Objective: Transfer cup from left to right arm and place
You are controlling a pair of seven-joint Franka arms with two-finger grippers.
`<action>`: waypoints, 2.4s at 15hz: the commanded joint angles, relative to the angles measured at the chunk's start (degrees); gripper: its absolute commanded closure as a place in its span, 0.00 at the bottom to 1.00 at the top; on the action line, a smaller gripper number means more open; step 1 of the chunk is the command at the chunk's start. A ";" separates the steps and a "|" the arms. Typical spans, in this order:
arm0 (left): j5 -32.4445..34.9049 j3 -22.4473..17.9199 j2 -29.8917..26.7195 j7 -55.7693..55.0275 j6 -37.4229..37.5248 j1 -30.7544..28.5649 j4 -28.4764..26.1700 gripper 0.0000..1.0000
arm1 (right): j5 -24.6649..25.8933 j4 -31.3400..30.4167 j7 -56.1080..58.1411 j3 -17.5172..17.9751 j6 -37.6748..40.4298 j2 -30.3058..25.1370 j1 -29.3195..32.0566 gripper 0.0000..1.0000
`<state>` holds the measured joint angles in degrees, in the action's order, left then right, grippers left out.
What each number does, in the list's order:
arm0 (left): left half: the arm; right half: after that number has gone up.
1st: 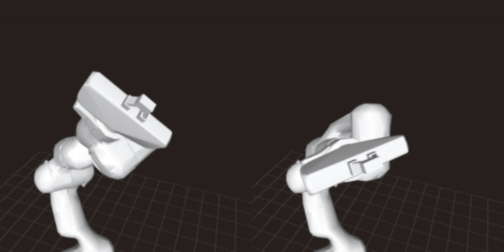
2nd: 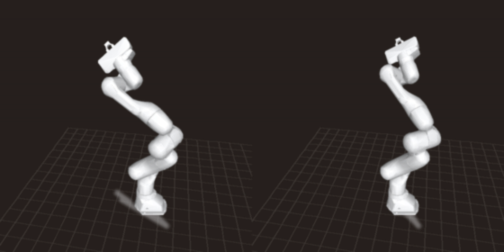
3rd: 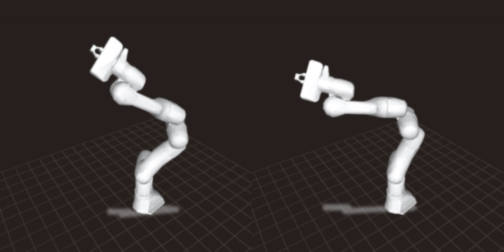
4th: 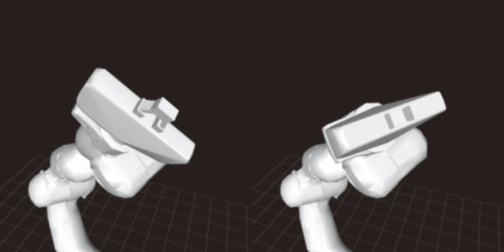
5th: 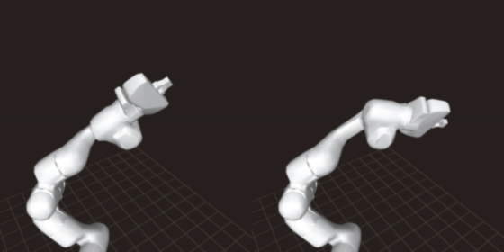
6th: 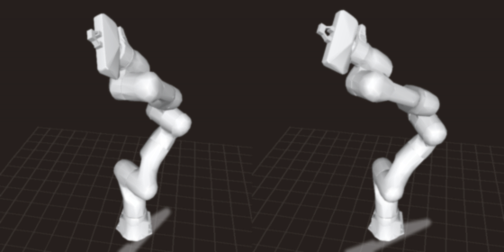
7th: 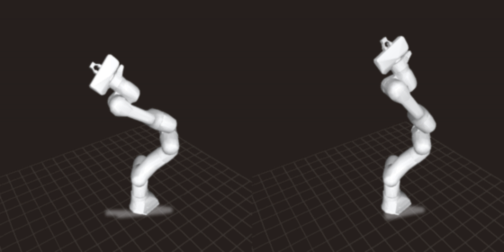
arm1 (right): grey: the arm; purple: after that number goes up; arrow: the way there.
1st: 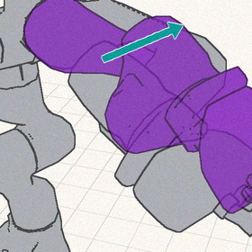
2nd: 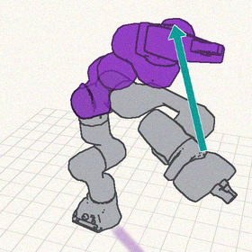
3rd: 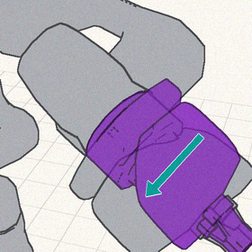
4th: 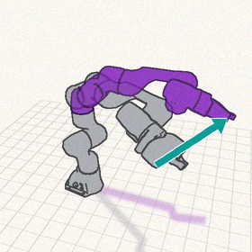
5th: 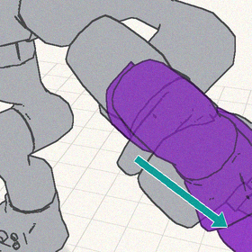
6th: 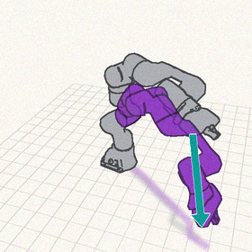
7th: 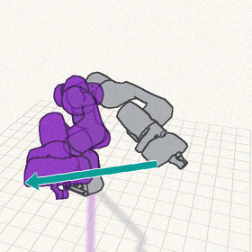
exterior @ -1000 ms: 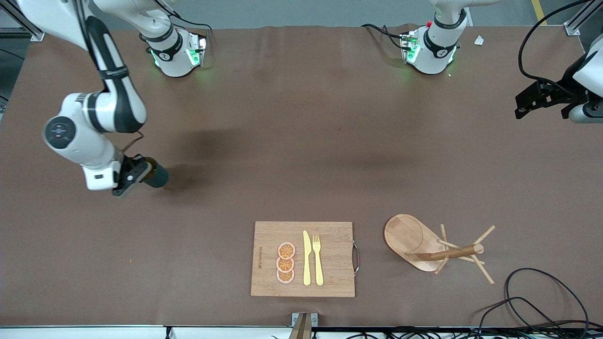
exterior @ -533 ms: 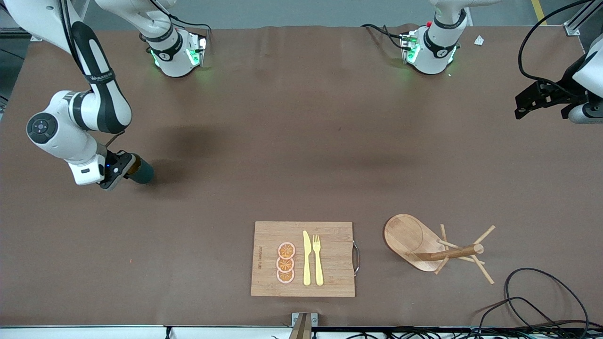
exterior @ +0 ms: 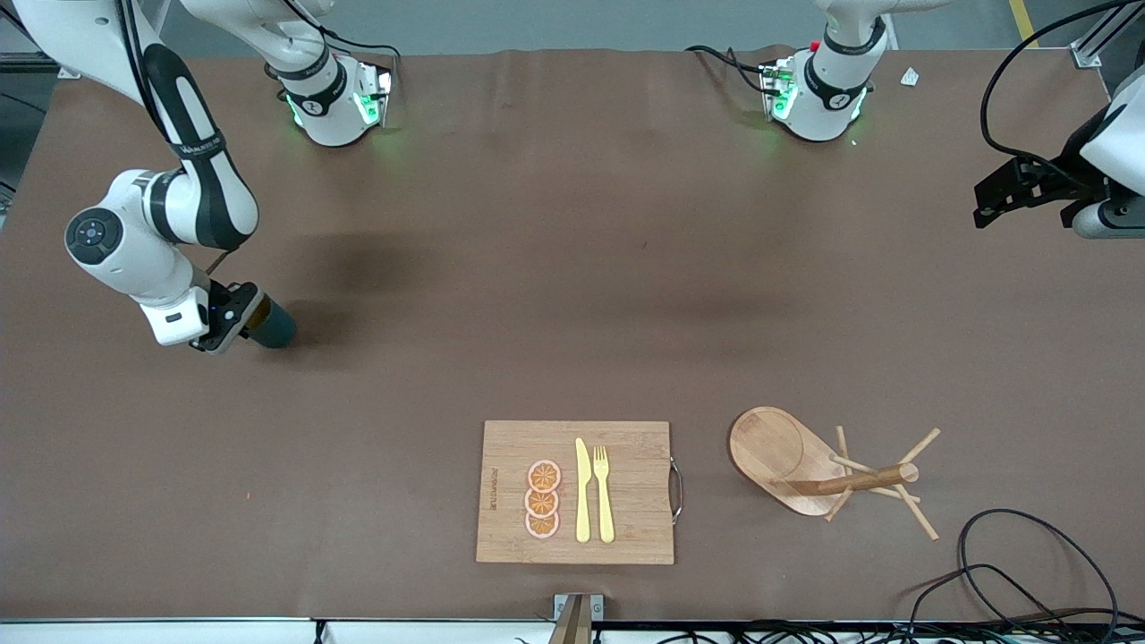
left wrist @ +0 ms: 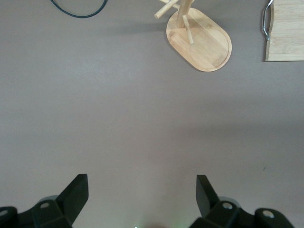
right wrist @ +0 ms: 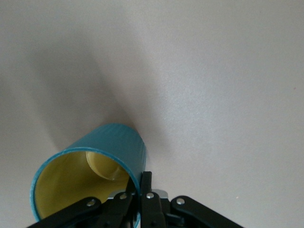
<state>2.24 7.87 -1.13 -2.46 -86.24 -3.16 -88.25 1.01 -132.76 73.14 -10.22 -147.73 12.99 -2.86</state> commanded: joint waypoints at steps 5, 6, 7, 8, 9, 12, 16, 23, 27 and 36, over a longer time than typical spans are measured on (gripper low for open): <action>-0.04 0.39 -1.15 -0.35 -0.68 -0.27 -1.31 0.00 | 0.57 -0.31 2.19 0.99 -0.72 -0.51 1.27 0.00; -0.04 0.39 -1.15 -0.35 -0.68 -0.27 -1.31 0.00 | 0.57 0.04 2.10 0.99 -0.46 -0.51 1.27 0.00; -0.21 0.39 -1.15 -0.35 -0.68 -0.27 -1.22 0.00 | 0.57 0.56 1.75 0.99 -0.46 -0.59 1.19 0.00; -0.22 0.39 -1.15 -0.35 -0.68 -0.27 -1.22 0.00 | 0.48 1.18 1.49 0.99 -0.28 -0.59 1.19 0.00; -0.22 0.39 -1.15 -0.26 -0.68 -0.36 -1.31 0.00 | 0.13 1.88 1.48 1.08 0.59 -0.68 1.10 0.00; -0.74 0.12 -1.42 0.70 -0.42 -0.45 -1.22 0.00 | -0.05 8.45 -2.97 1.08 12.41 -0.77 0.84 0.00; -0.65 0.12 -1.16 0.88 -0.24 -0.45 -0.87 0.00 | -0.05 15.77 -21.49 1.25 27.20 -2.17 -2.67 0.00; -0.04 0.56 -1.33 0.00 0.72 -0.27 -0.52 0.00 | -1.62 25.95 -46.49 1.34 47.23 -6.83 -4.26 0.00; -0.83 0.74 -2.56 0.00 -1.21 -0.10 -3.24 0.00 | -3.03 34.30 -52.56 0.99 58.32 -6.83 -3.83 0.00; -2.41 2.76 -2.83 -2.46 -0.60 -0.27 -2.99 0.00 | -3.03 45.74 -66.37 1.17 69.76 -6.66 -5.23 0.00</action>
<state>0.69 10.68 -2.21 -4.79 -86.44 -2.88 -90.39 -1.44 -89.22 8.66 -8.92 -79.89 6.11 -7.94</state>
